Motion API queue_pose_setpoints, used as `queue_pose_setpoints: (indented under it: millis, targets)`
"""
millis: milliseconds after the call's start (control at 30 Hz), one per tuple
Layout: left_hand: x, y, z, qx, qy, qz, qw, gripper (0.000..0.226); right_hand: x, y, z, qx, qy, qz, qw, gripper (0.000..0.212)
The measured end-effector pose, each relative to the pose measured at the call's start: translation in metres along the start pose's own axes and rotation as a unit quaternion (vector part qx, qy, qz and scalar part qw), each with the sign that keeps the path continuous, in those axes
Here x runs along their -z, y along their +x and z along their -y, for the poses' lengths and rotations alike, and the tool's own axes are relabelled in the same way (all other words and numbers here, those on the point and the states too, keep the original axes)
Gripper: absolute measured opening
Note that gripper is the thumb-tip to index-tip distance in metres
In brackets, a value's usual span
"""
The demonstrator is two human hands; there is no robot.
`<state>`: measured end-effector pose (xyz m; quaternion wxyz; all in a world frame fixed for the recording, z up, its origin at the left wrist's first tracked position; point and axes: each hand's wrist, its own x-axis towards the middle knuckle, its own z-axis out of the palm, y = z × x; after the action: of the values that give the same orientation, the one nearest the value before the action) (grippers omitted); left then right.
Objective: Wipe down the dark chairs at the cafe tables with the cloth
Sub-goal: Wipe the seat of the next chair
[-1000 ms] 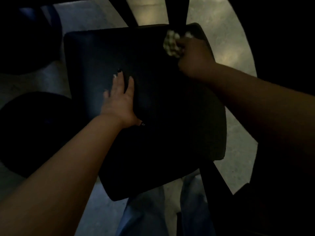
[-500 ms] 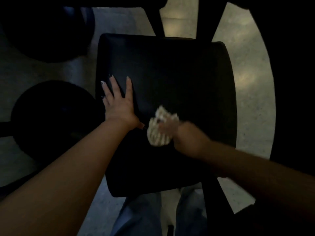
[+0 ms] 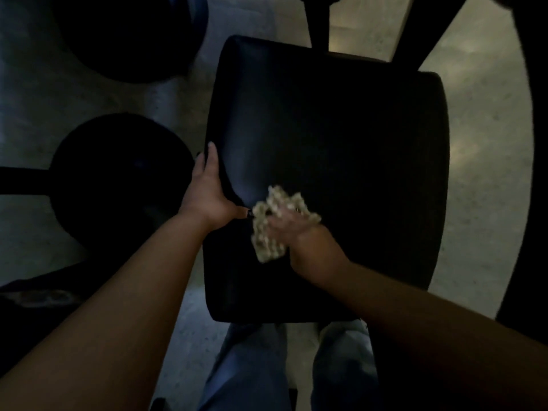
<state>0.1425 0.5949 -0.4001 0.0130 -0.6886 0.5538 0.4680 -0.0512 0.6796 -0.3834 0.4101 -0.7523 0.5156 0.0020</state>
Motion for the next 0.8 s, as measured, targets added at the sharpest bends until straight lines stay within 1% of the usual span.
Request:
queue_pose_setpoints:
  millis: [33, 67, 100, 133, 200, 233, 267, 300, 367, 433, 500, 567, 633, 700, 767, 800]
  targets:
    - [0.002, -0.001, -0.001, 0.002, -0.004, 0.000, 1.000, 0.141, 0.004, -0.007, 0.000, 0.023, -0.015, 0.027, 0.999, 0.056]
    - [0.002, -0.002, -0.001, 0.007, -0.009, 0.000, 1.000, 0.139, 0.013, -0.008, -0.001, 0.045, -0.026, 0.022, 0.998, 0.056]
    - [0.002, -0.004, -0.001, 0.017, -0.014, -0.001, 1.000, 0.138, 0.027, -0.002, -0.003, 0.061, -0.024, -0.006, 0.998, 0.054]
    - [0.002, -0.005, 0.000, 0.030, -0.018, -0.003, 0.999, 0.136, 0.042, 0.009, -0.004, 0.062, -0.014, -0.056, 0.996, 0.050]
    - [0.001, -0.007, 0.002, 0.053, -0.017, -0.010, 0.998, 0.133, 0.077, 0.044, -0.013, 0.016, 0.026, -0.177, 0.984, 0.047]
    - [0.002, -0.007, 0.004, 0.055, -0.013, -0.014, 0.998, 0.132, 0.095, 0.065, -0.018, -0.011, 0.047, -0.222, 0.974, 0.048]
    - [0.003, -0.007, 0.006, 0.054, -0.011, -0.017, 0.998, 0.128, 0.110, 0.087, -0.024, -0.032, 0.055, -0.243, 0.968, 0.049]
    - [0.004, -0.006, 0.008, 0.052, -0.012, -0.018, 0.998, 0.124, 0.120, 0.108, -0.029, -0.052, 0.053, -0.245, 0.967, 0.051]
    - [0.006, -0.009, 0.014, 0.052, -0.039, -0.017, 0.998, 0.114, 0.124, 0.141, -0.036, -0.079, 0.030, -0.212, 0.974, 0.052]
    - [0.006, -0.014, 0.021, 0.057, -0.107, -0.015, 0.993, 0.101, 0.110, 0.160, -0.036, -0.090, -0.005, -0.198, 0.976, 0.052]
    - [0.003, -0.022, 0.028, 0.065, -0.178, -0.012, 0.982, 0.086, 0.089, 0.159, -0.026, -0.088, -0.048, -0.208, 0.973, 0.051]
    - [-0.003, -0.031, 0.031, 0.074, -0.241, -0.021, 0.968, 0.074, 0.064, 0.138, -0.013, -0.051, -0.061, -0.180, 0.980, 0.050]
    - [-0.009, -0.042, 0.035, 0.089, -0.273, -0.039, 0.957, 0.068, 0.039, 0.105, -0.001, 0.031, -0.056, -0.133, 0.989, 0.046]
    - [-0.016, -0.055, 0.037, 0.095, -0.287, -0.045, 0.952, 0.064, 0.017, 0.070, 0.010, 0.103, -0.043, -0.093, 0.989, 0.042]
    - [-0.023, -0.068, 0.041, 0.101, -0.284, -0.055, 0.952, 0.064, -0.003, 0.042, 0.016, 0.131, -0.014, -0.074, 0.988, 0.044]
    - [-0.027, -0.073, 0.043, 0.107, -0.280, -0.063, 0.952, 0.063, -0.011, 0.030, 0.019, 0.127, 0.005, -0.069, 0.989, 0.045]
